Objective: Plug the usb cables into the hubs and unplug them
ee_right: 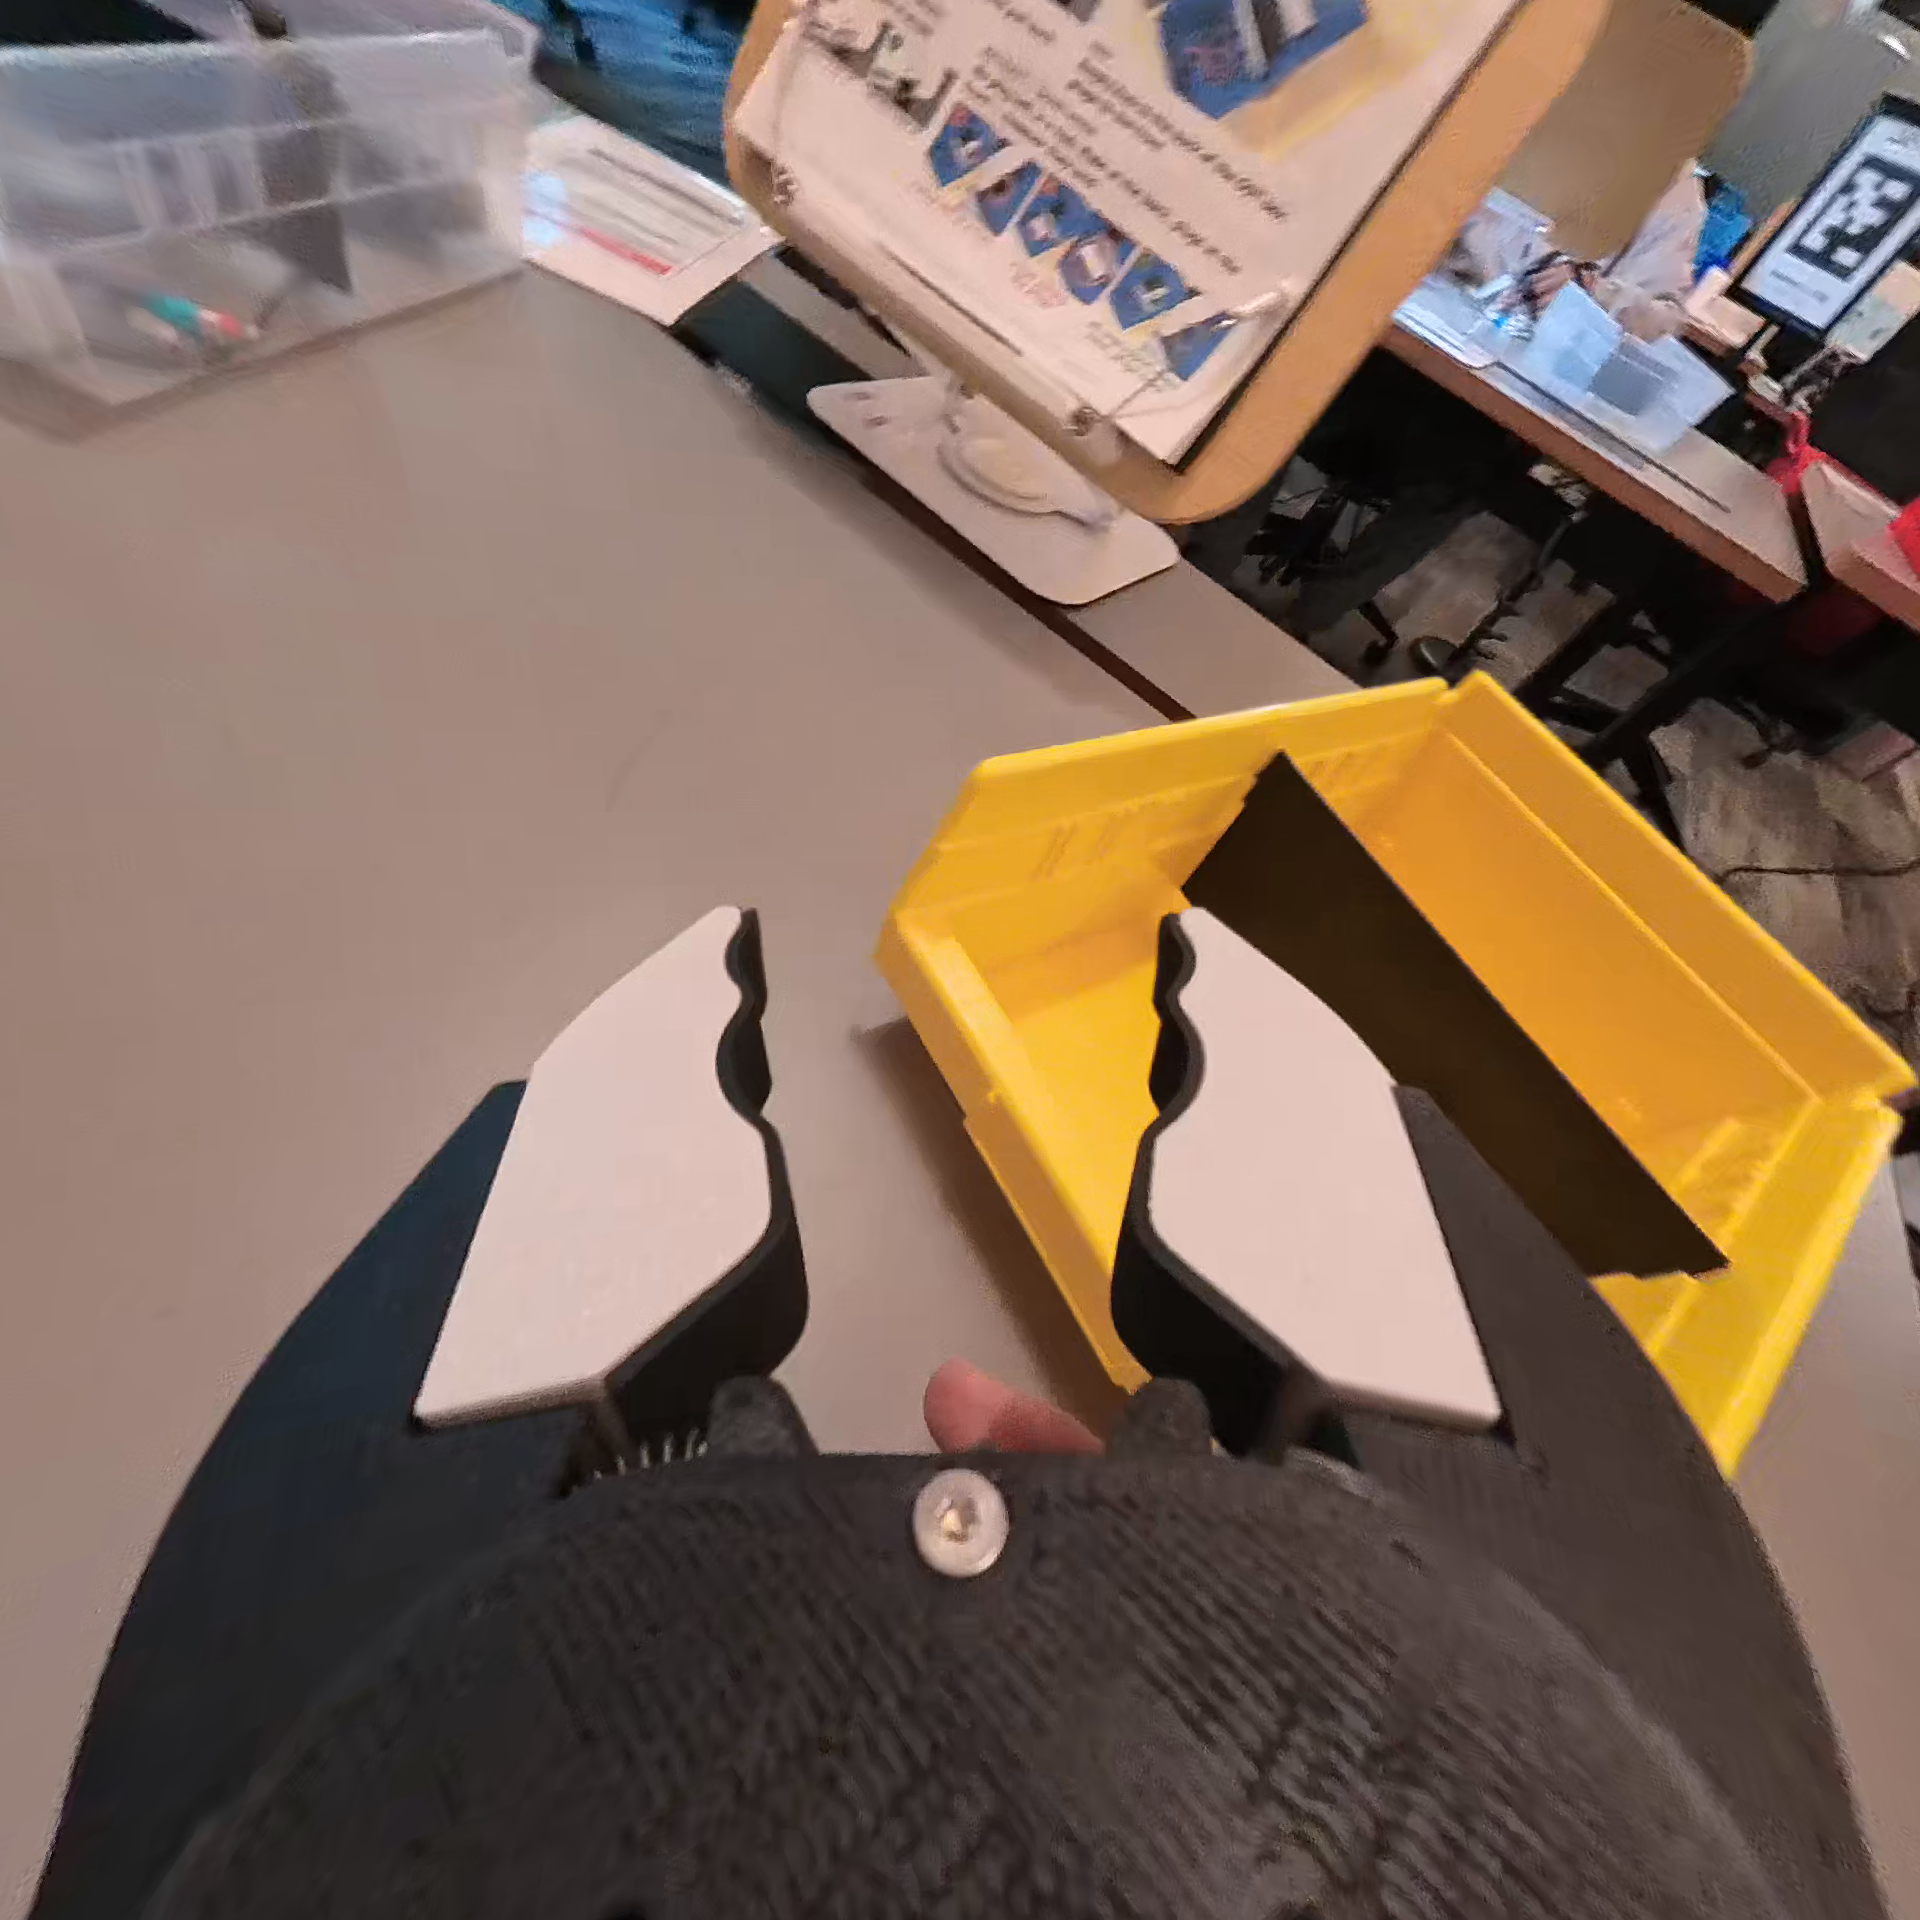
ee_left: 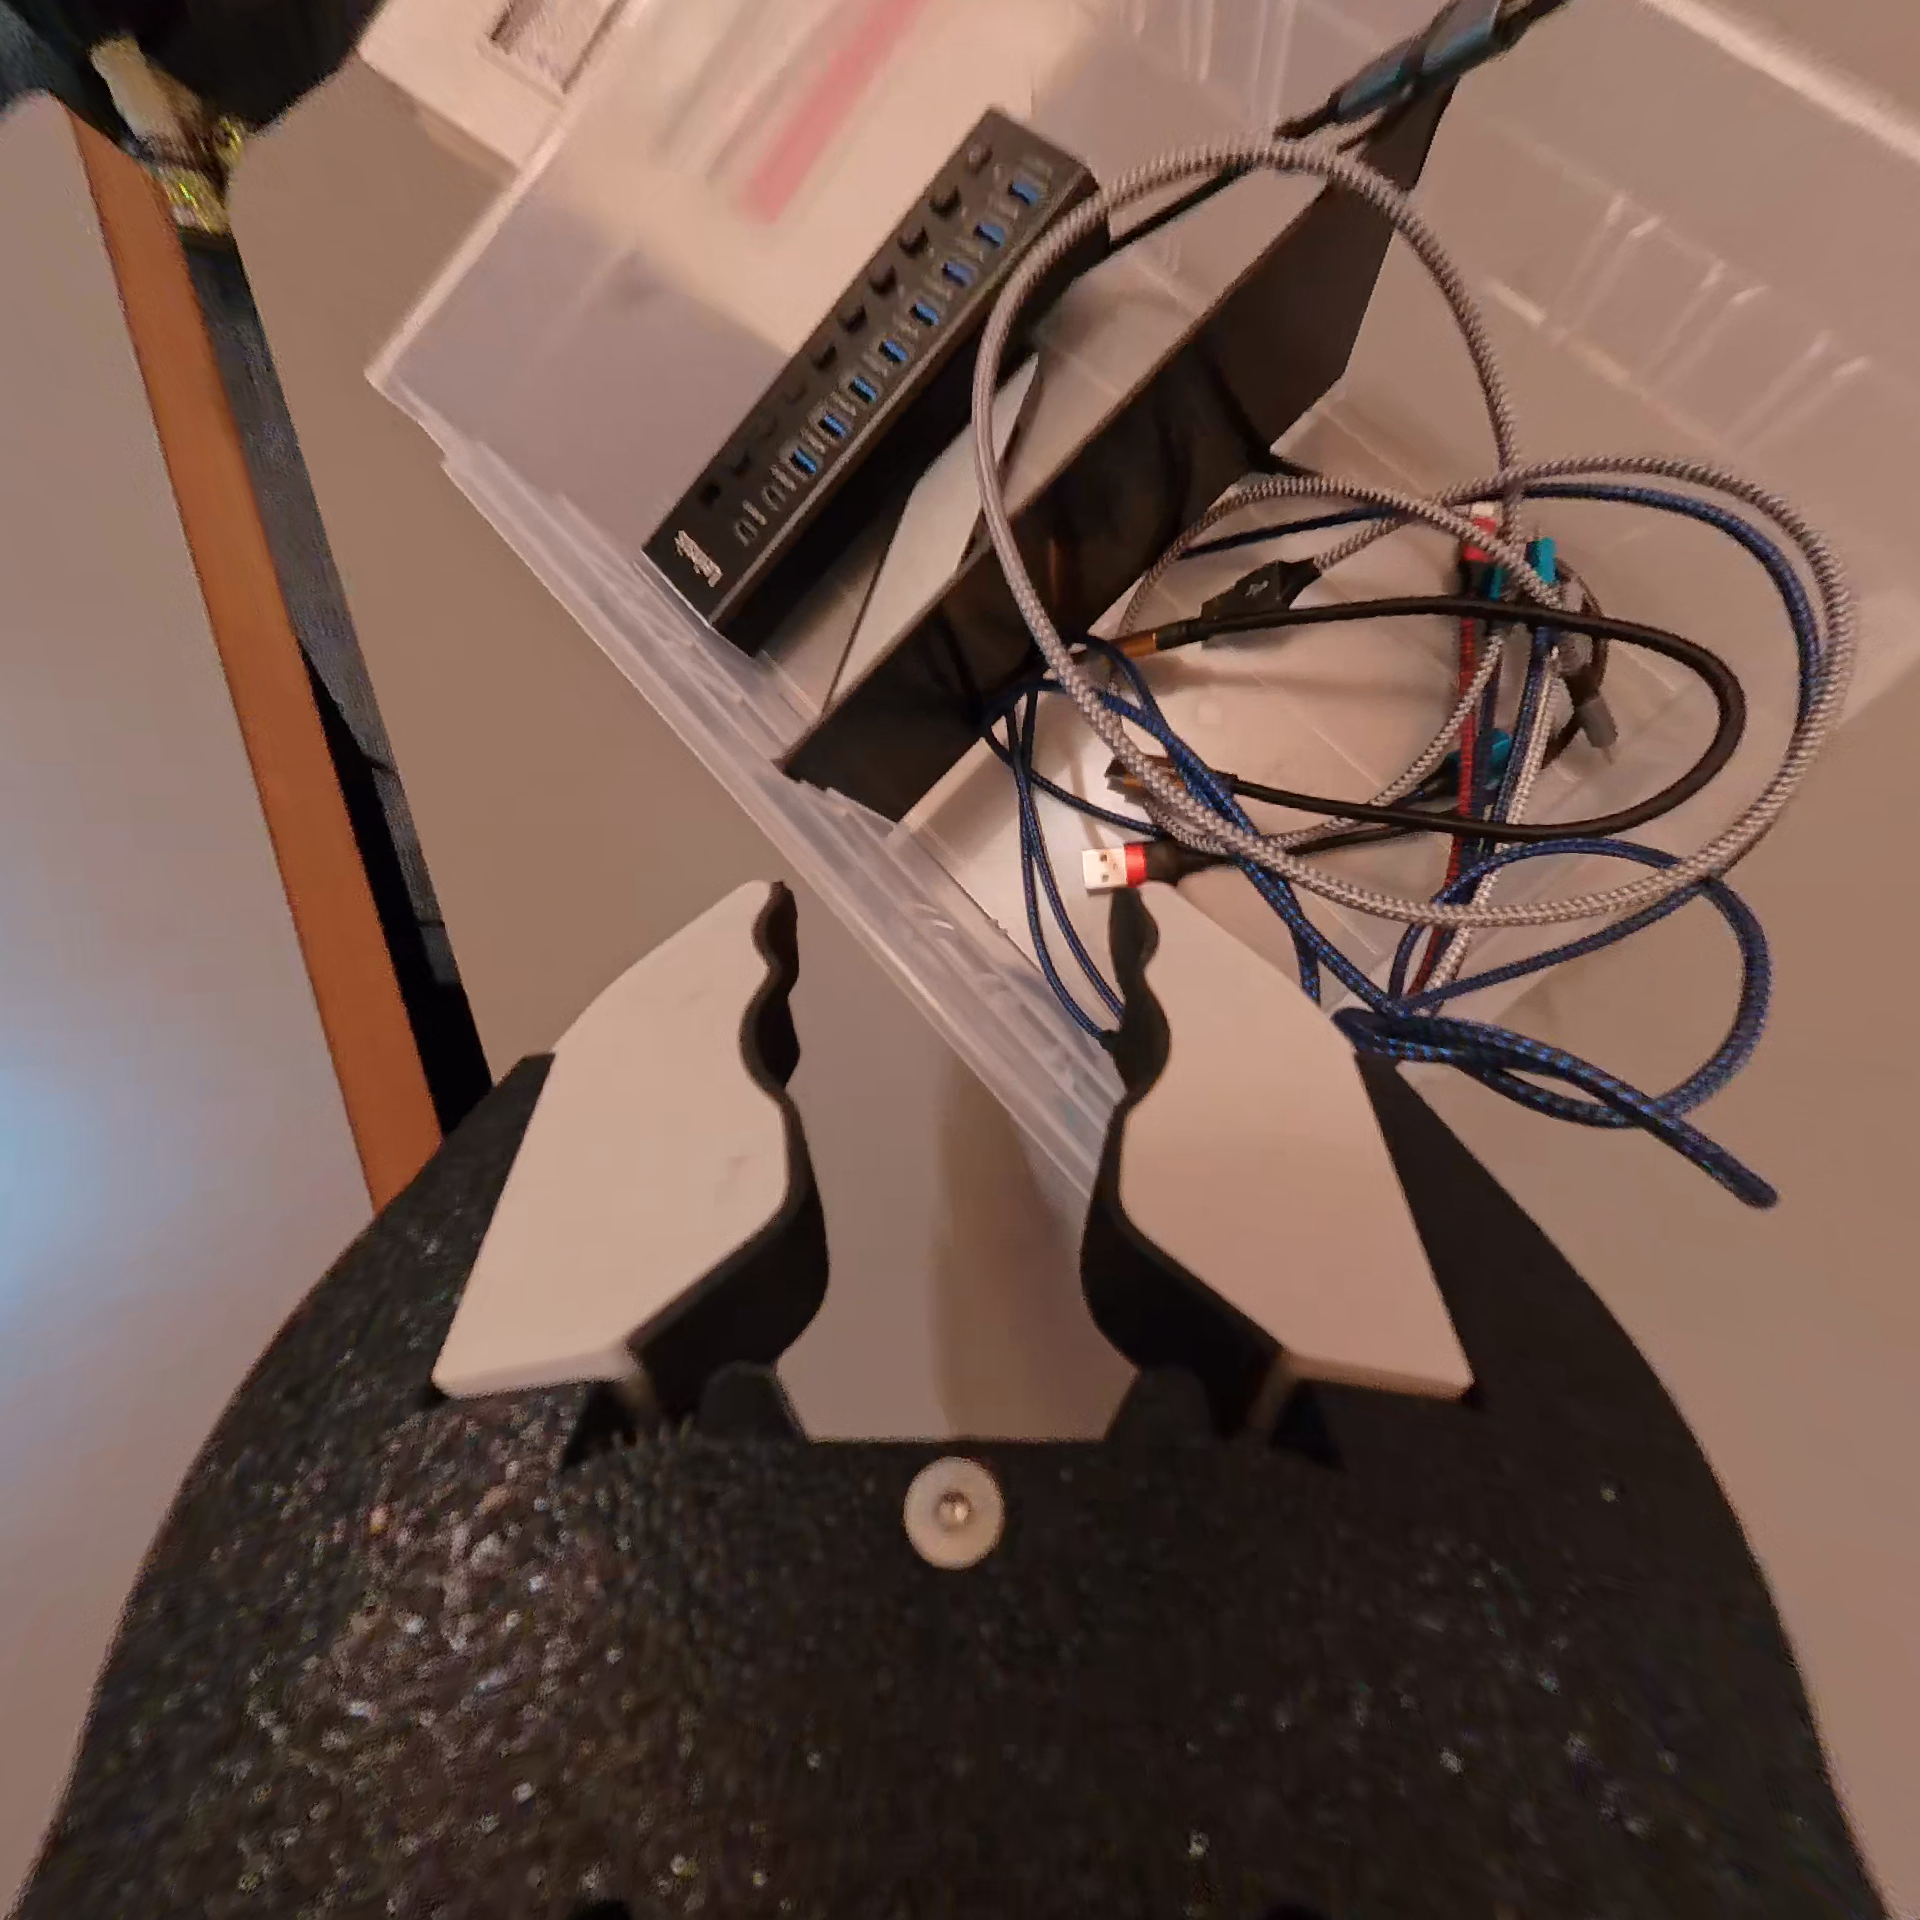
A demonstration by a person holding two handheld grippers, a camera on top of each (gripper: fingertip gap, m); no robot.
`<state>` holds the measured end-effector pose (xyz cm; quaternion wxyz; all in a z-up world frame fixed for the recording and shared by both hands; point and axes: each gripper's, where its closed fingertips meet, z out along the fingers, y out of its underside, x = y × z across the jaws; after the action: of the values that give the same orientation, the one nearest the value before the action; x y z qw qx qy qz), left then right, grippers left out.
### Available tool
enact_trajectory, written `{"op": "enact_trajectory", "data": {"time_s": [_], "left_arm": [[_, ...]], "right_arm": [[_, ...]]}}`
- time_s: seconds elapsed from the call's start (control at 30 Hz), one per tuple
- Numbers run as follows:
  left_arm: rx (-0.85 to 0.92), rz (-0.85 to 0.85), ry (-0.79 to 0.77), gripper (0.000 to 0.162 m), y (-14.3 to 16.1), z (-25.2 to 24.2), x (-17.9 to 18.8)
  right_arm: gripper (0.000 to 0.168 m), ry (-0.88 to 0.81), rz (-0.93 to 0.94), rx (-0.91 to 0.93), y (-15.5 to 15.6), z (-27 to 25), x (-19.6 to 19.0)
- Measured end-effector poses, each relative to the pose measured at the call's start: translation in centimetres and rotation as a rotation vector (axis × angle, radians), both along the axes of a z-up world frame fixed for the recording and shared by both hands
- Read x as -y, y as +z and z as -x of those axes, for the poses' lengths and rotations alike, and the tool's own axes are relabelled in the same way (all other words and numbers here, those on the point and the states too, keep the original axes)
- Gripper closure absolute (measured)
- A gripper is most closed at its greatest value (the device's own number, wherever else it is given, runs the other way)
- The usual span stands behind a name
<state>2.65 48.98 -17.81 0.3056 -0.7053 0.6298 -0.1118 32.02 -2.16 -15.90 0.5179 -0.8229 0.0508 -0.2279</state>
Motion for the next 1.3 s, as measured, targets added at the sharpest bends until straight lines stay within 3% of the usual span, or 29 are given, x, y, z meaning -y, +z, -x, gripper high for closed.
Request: {"op": "enact_trajectory", "data": {"time_s": [0.23, 0.33, 0.43, 0.53, 0.6, 0.67, 0.73, 0.93, 1.13, 1.17, 1.3], "left_arm": [[0.040, -0.139, -0.164, 0.106, 3.2, -3.1, -2.4], [-0.029, -0.175, -0.292, 0.096, 3.2, -5.9, -3.9], [-0.148, -0.115, -0.396, 0.092, 1.2, -9.0, -5.3], [-0.277, -0.036, -0.499, 0.107, -1.7, -11.7, -5.9], [-0.363, -0.015, -0.547, 0.108, -3.8, -13.0, -6.4], [-0.449, 0.008, -0.543, 0.103, -5.6, -13.8, -6.9], [-0.519, 0.001, -0.514, 0.085, -6.9, -14.3, -7.6], [-0.589, -0.049, -0.547, 0.093, -9.6, -15.2, -7.3], [-0.540, 0.019, -0.497, 0.097, -9.9, -15.6, -7.1], [-0.540, -0.003, -0.492, 0.110, -9.8, -15.7, -7.4], [-0.546, -0.071, -0.548, 0.113, -9.7, -15.9, -7.7]], "right_arm": [[0.094, 0.138, -0.134, -0.133, 1.1, 3.3, -2.6], [0.094, 0.154, -0.136, -0.168, 0.4, 3.5, -3.0], [0.093, 0.159, -0.107, -0.183, -0.5, 3.5, -3.5], [0.092, 0.197, -0.087, -0.188, -1.1, 4.0, -4.1], [0.091, 0.223, -0.060, -0.183, -1.4, 4.3, -4.2], [0.091, 0.230, -0.043, -0.175, -1.7, 4.3, -4.2], [0.092, 0.255, -0.038, -0.194, -2.0, 4.6, -4.3], [0.092, 0.260, 0.013, -0.213, -3.7, 4.2, -4.0], [0.092, 0.266, 0.029, -0.211, -4.1, 4.2, -3.8], [0.092, 0.267, 0.031, -0.211, -4.2, 4.2, -3.8], [0.092, 0.262, 0.049, -0.192, -4.2, 4.2, -3.5]]}}
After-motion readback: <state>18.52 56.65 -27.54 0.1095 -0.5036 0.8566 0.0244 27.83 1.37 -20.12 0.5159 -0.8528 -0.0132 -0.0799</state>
